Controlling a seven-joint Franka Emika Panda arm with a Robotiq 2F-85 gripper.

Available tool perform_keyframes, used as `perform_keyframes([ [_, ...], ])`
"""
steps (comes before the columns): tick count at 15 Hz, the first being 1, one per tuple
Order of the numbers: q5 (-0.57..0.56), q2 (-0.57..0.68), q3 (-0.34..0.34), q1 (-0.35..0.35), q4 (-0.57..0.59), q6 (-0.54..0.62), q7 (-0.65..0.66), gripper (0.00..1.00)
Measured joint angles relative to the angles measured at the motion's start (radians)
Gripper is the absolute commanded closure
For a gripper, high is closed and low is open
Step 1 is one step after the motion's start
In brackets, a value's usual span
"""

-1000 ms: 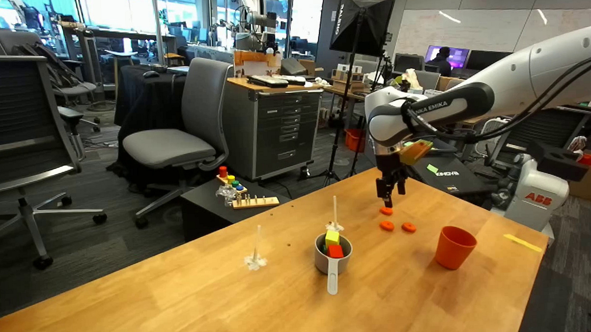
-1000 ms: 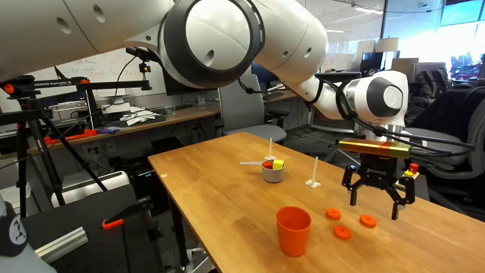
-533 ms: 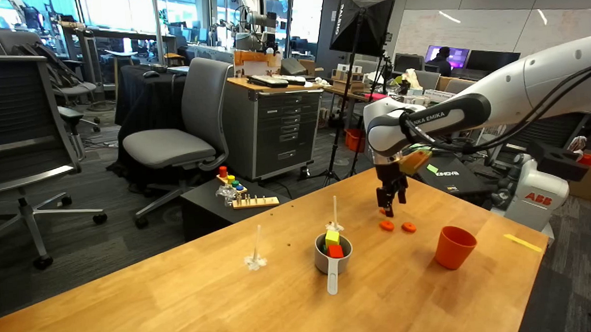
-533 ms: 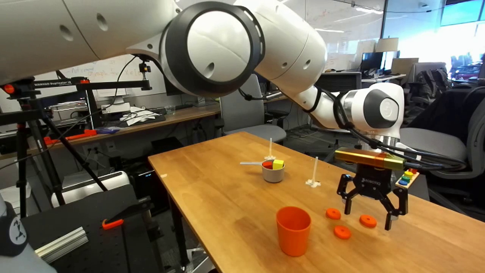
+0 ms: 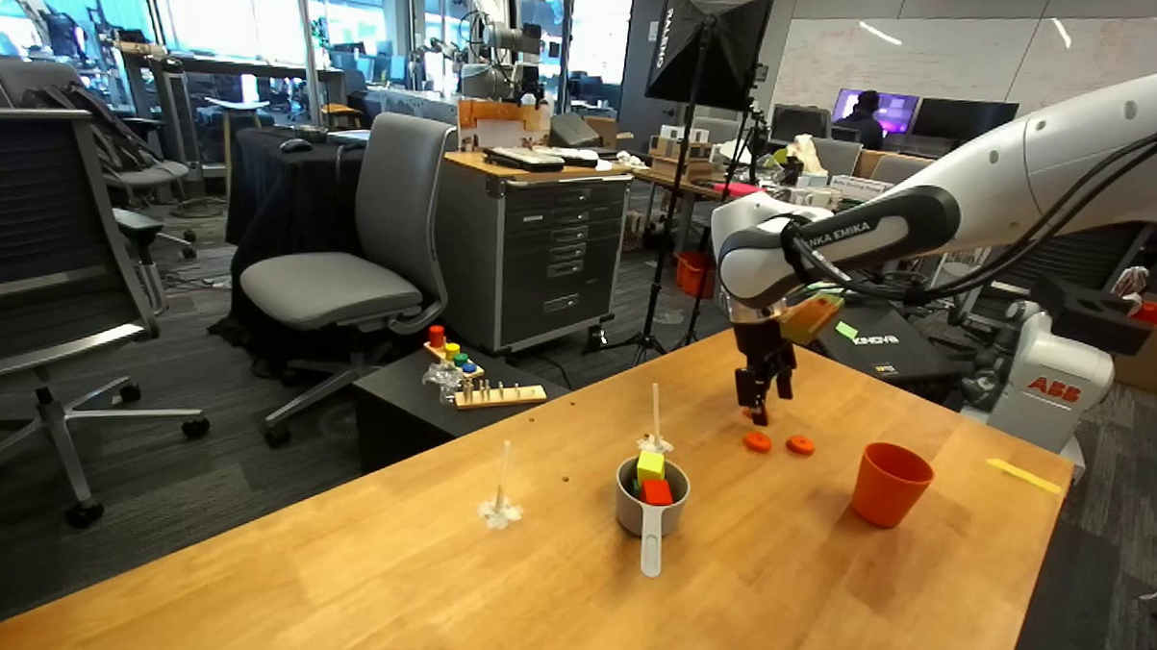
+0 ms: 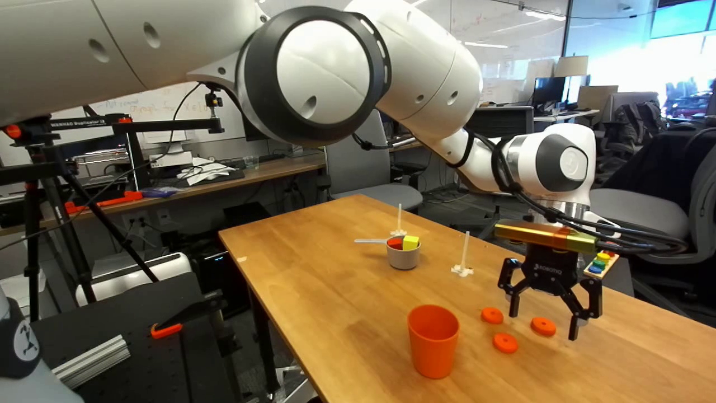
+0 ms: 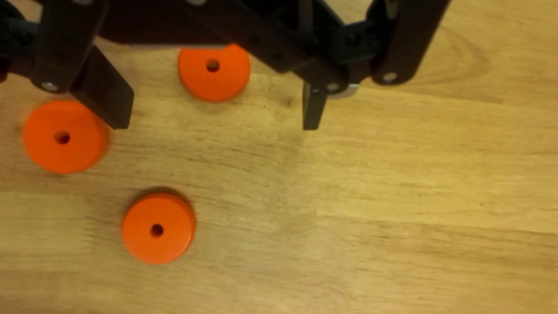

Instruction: Pick up the yellow, green and orange objects and put them in the silver cup then pick up the other three orange objects and put them in the orange cup

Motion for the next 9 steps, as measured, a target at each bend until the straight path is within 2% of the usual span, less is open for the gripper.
perform_keyframes([
  [8, 0.000, 0.014, 0.000, 0.000, 0.016, 0.000, 0.000, 0.00],
  [9, 0.000, 0.016, 0.000, 0.000, 0.020, 0.000, 0.000, 0.06],
])
